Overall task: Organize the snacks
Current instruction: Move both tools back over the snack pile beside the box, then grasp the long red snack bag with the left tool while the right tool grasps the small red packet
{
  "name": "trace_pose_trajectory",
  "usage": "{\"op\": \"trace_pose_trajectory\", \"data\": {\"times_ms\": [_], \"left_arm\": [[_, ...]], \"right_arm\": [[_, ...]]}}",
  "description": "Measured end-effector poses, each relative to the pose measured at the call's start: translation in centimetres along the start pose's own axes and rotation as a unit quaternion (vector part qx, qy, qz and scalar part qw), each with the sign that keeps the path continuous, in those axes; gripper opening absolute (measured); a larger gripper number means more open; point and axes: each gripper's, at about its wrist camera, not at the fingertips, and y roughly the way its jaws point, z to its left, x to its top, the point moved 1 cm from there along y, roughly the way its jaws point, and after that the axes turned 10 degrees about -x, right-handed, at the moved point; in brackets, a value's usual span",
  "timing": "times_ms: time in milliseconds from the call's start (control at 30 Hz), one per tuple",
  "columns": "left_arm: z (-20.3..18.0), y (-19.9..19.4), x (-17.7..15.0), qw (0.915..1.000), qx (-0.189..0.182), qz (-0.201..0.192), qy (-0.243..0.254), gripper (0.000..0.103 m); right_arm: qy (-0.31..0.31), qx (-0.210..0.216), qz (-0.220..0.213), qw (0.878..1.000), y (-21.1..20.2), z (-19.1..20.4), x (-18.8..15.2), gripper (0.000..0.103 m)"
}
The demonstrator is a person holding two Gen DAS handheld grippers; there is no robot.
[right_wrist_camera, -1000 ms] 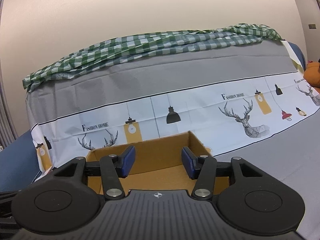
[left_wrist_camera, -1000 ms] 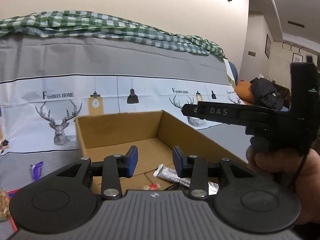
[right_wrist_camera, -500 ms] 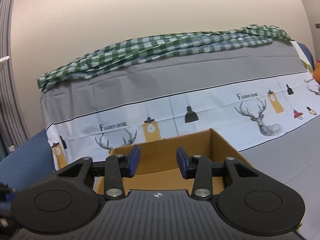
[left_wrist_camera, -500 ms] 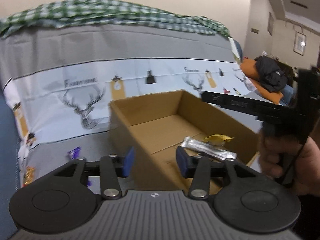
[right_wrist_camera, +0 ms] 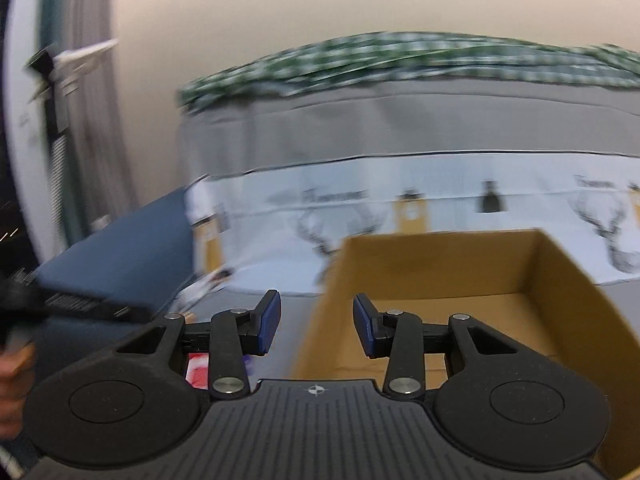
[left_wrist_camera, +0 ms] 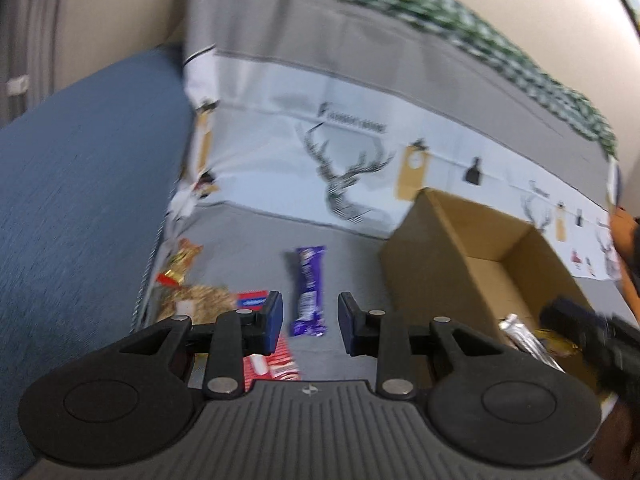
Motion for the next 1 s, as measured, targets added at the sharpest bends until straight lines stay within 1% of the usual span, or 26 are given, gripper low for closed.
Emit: {"op": "trace_pose_trajectory", "data": {"times_ms": [100,200,267,300,400,467,500,533,567,600,633,667,700,733,767,833,900,1000], "left_arm": [[2.0,1.2,-0.2,0.9983,0.011,0.030,-0.049,0.033],[3.6,2.3,-0.8,0.9927,0.020,0.072,-0.095,0.033],[4.3,3.1,-1.4,0.9887,0.021,0.098,-0.111,0.033],[4.4,3.3,-1.6,0.9877,0.022,0.105,-0.114,0.033],[4.4,4.0,-1.8,0.9875,0.031,0.117,-0.100,0.036],[4.4,4.5,-1.9,0.9870,0.038,0.127,-0.091,0.043],[4.4,4.8,-2.0,0.9864,0.042,0.133,-0.087,0.052],[4.3,5.1,-2.0,0.9859,0.045,0.137,-0.083,0.057],[4.3,5.6,-2.1,0.9854,0.049,0.143,-0.079,0.058],[4.2,6.0,-2.1,0.9849,0.051,0.147,-0.076,0.059],[4.2,6.3,-2.1,0.9845,0.052,0.150,-0.075,0.063],[4.1,6.6,-2.0,0.9840,0.054,0.153,-0.074,0.066],[4.1,6.8,-2.0,0.9839,0.056,0.154,-0.071,0.073],[4.0,7.0,-2.0,0.9839,0.058,0.155,-0.067,0.075],[3.8,7.4,-2.0,0.9835,0.062,0.158,-0.061,0.076],[3.6,8.2,-1.9,0.9817,0.075,0.167,-0.052,0.081],[3.4,9.1,-2.0,0.9786,0.090,0.180,-0.042,0.082],[3.2,10.3,-2.2,0.9756,0.099,0.192,-0.035,0.082]], "right_arm": [[-0.045,0.038,0.005,0.998,-0.1,3.3,-1.1,0.042],[-0.086,0.067,0.013,0.994,0.0,6.5,-2.2,0.042],[-0.106,0.082,0.026,0.991,0.4,8.3,-3.1,0.042],[-0.118,0.087,0.037,0.988,0.8,9.0,-3.6,0.042],[-0.134,0.096,0.082,0.983,2.7,10.7,-5.0,0.042],[-0.148,0.090,0.111,0.979,4.0,11.4,-6.0,0.042],[-0.151,0.086,0.120,0.977,4.5,11.6,-6.4,0.043],[-0.151,0.085,0.122,0.977,4.8,11.6,-6.9,0.047],[-0.156,0.081,0.127,0.976,5.2,11.7,-7.5,0.050],[-0.165,0.069,0.138,0.974,5.7,11.9,-7.9,0.050],[-0.168,0.057,0.147,0.973,6.1,12.0,-8.1,0.050],[-0.169,0.055,0.149,0.973,6.4,12.1,-8.2,0.050],[-0.177,0.052,0.147,0.972,6.5,12.2,-8.4,0.051],[-0.190,0.044,0.149,0.970,6.7,12.3,-8.6,0.051],[-0.204,0.032,0.161,0.965,7.1,12.4,-9.0,0.051],[-0.204,0.029,0.188,0.960,7.6,12.0,-9.7,0.052],[-0.192,0.030,0.196,0.961,7.6,11.7,-9.6,0.052],[-0.190,0.030,0.202,0.960,7.7,11.6,-9.6,0.052]]}}
